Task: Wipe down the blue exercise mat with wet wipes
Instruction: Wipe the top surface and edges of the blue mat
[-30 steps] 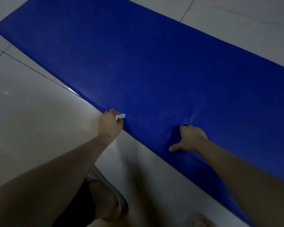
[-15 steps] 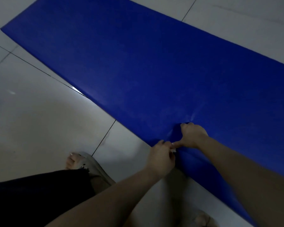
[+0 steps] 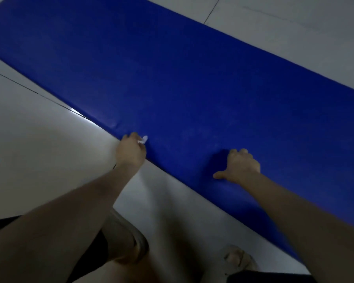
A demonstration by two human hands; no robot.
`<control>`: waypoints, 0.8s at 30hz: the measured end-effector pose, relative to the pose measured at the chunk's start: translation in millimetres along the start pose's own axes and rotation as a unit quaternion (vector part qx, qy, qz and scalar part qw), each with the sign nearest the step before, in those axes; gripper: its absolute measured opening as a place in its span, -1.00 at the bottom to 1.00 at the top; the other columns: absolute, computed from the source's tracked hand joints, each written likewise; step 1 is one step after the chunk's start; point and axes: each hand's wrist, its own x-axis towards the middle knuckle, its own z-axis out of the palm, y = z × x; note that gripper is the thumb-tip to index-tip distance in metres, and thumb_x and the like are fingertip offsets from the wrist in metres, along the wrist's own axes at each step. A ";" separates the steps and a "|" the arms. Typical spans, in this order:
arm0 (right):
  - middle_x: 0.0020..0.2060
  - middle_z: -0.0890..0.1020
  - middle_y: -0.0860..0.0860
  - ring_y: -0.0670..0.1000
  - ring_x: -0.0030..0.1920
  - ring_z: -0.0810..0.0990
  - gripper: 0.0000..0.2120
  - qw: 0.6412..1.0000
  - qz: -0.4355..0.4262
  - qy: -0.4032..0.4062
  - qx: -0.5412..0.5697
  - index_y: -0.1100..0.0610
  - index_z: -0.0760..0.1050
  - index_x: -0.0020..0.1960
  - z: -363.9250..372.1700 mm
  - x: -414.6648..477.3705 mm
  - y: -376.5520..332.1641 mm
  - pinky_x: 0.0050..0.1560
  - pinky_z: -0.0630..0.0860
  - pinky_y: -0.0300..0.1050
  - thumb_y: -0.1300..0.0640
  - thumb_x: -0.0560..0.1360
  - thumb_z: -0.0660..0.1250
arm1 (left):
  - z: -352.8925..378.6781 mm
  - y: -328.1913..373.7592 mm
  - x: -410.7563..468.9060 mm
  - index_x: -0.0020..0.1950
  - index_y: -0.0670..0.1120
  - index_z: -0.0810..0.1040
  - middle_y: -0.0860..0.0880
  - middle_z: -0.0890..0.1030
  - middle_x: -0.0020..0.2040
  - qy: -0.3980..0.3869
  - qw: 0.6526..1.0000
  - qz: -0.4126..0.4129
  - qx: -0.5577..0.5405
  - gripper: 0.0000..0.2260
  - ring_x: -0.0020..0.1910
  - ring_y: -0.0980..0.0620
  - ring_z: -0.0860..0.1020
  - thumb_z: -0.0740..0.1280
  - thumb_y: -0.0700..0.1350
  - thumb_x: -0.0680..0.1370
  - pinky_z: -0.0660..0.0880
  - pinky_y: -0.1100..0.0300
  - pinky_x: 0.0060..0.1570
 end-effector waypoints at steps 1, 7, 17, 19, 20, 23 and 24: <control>0.32 0.37 0.14 0.14 0.24 0.47 -0.02 0.999 0.038 -0.013 -0.008 0.13 0.26 0.46 4.7 -4.0 9.1 -0.04 0.49 0.00 -0.44 0.29 0.47 | 2.2 2.6 -3.9 -0.01 -0.14 0.50 -0.09 0.56 -0.13 -0.006 0.999 -0.013 -0.032 -0.68 -0.24 0.01 0.50 0.18 0.09 0.69 0.35 0.20 -0.31; 0.49 0.25 0.24 0.20 0.38 0.42 0.19 0.995 0.040 -0.070 0.056 0.22 0.07 0.58 30.4 -4.3 38.0 0.15 0.52 0.04 -0.52 0.27 0.40 | 37.2 43.7 -76.3 -0.06 -0.15 0.54 -0.12 0.59 -0.13 -0.055 0.989 0.032 -0.130 -0.81 -0.22 -0.06 0.56 0.27 -0.06 0.65 0.51 0.06 -0.28; -0.01 0.46 0.00 0.05 -0.02 0.45 -0.28 0.997 -0.007 -0.074 0.023 0.08 0.35 0.03 20.9 5.4 38.6 -0.08 0.45 -0.04 -0.51 0.27 0.40 | 58.5 96.0 -130.3 0.22 -0.12 0.50 -0.12 0.51 0.18 -0.171 0.938 0.301 0.037 -0.81 0.12 -0.12 0.52 0.20 -0.11 0.66 0.43 0.05 0.04; -0.03 0.49 0.00 0.04 -0.02 0.47 -0.29 0.997 -0.010 -0.072 0.026 0.08 0.37 0.01 21.4 4.6 39.6 -0.08 0.47 -0.05 -0.51 0.27 0.41 | 54.2 83.7 -104.1 0.22 -0.12 0.51 -0.13 0.51 0.17 -0.141 0.941 0.302 0.057 -0.81 0.12 -0.15 0.52 0.21 -0.09 0.66 0.43 0.02 0.06; -0.04 0.49 0.00 0.04 -0.02 0.48 -0.29 0.997 -0.011 -0.071 0.025 0.08 0.37 0.01 21.4 3.7 39.8 -0.08 0.48 -0.05 -0.51 0.27 0.41 | 50.6 75.3 -87.8 0.21 -0.11 0.51 -0.13 0.52 0.15 -0.118 0.951 0.280 0.064 -0.81 0.09 -0.15 0.54 0.20 -0.08 0.67 0.43 0.02 0.04; -0.08 0.48 -0.02 0.03 -0.03 0.48 -0.31 0.998 -0.014 -0.064 0.022 0.07 0.38 0.02 20.6 2.9 39.9 -0.10 0.48 -0.07 -0.50 0.28 0.41 | 31.5 44.1 -42.1 0.16 -0.12 0.51 -0.14 0.54 0.07 -0.050 0.983 0.164 0.063 -0.82 -0.08 -0.10 0.55 0.19 -0.06 0.68 0.43 0.06 -0.14; -0.09 0.48 -0.02 0.03 -0.04 0.48 -0.31 0.998 -0.016 -0.062 0.020 0.07 0.37 0.02 20.4 3.1 39.4 -0.10 0.47 -0.07 -0.50 0.29 0.41 | 25.3 35.9 -33.8 0.14 -0.14 0.50 -0.15 0.54 0.04 -0.040 0.991 0.123 0.047 -0.83 -0.13 -0.08 0.54 0.21 -0.07 0.68 0.43 0.09 -0.19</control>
